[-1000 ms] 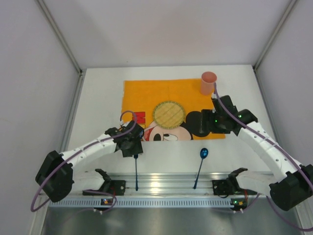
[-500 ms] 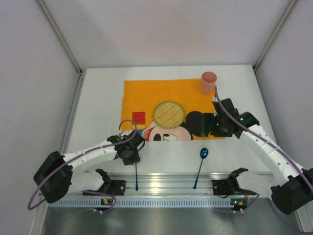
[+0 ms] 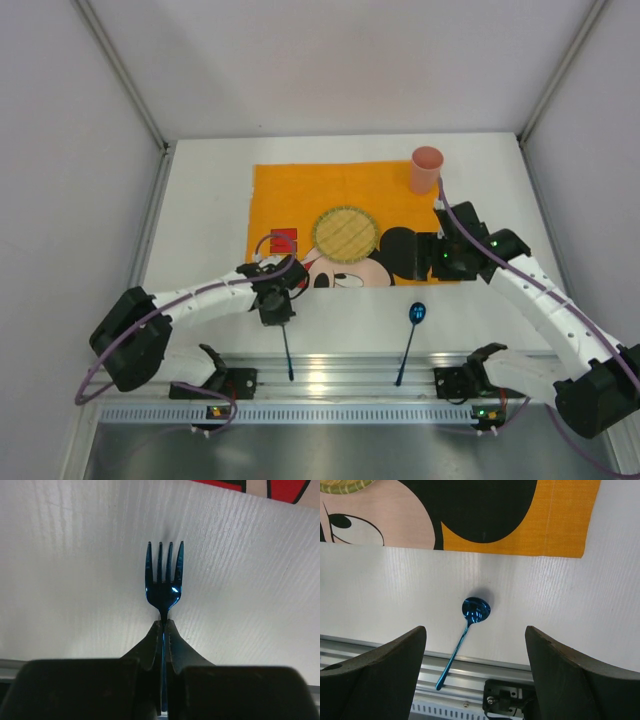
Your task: Set the dinner table for one person
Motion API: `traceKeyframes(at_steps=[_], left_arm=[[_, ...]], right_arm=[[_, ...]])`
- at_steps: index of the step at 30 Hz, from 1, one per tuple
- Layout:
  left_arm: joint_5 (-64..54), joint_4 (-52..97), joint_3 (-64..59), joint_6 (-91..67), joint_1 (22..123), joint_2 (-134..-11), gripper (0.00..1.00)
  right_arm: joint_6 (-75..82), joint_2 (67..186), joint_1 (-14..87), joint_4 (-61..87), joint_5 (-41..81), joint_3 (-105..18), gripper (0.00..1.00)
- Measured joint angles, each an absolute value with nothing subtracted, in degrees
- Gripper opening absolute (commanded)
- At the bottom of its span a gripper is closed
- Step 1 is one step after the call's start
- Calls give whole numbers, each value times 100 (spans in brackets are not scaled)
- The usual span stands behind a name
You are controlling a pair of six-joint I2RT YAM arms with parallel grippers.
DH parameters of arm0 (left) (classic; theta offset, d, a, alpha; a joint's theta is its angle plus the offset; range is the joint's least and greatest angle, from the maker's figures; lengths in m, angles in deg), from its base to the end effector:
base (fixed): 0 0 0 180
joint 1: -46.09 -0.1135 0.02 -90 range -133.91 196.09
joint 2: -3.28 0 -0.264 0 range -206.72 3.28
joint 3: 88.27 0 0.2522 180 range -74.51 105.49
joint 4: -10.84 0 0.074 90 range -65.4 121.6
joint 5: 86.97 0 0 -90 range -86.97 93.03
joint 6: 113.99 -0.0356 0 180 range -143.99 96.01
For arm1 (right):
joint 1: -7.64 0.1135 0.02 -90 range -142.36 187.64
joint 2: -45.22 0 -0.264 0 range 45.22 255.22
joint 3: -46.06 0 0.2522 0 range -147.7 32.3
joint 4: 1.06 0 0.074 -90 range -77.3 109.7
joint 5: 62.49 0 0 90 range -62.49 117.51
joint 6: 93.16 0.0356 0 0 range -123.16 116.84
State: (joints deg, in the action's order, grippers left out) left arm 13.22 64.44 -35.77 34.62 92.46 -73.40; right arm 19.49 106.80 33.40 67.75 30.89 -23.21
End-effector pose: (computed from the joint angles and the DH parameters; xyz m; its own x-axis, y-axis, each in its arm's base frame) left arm 0.1511 -0.1493 0.1605 -0.9373 -0.2344 -0.2578 -0.2181 0.9717 -0.0906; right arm 0.1785 0.0838 0.2835 -0.8850 -0.0002 -0.4656 -0.0730 0.9877 0.1384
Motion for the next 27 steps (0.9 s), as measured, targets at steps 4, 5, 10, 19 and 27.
traceKeyframes(at_steps=[4, 5, 10, 19, 27], left_arm=[[1759, 7182, -2681, 3173, 9240, -7371, 0], [1921, 7305, -2298, 3049, 9238, -7371, 0], [2352, 7456, -613, 2133, 8956, -7533, 0], [1974, 7012, 541, 262, 7179, -9039, 0], [1414, 6579, 1632, -621, 6499, -10593, 0]], right_arm=[[1934, 10680, 3340, 6838, 3148, -2330, 80], [1936, 10682, 3340, 6845, 3172, -2330, 80], [1949, 10695, 3340, 6871, 3248, -2330, 81], [2120, 10739, 3340, 6893, 3305, -2332, 82], [2314, 10914, 3337, 6932, 3399, -2395, 82]])
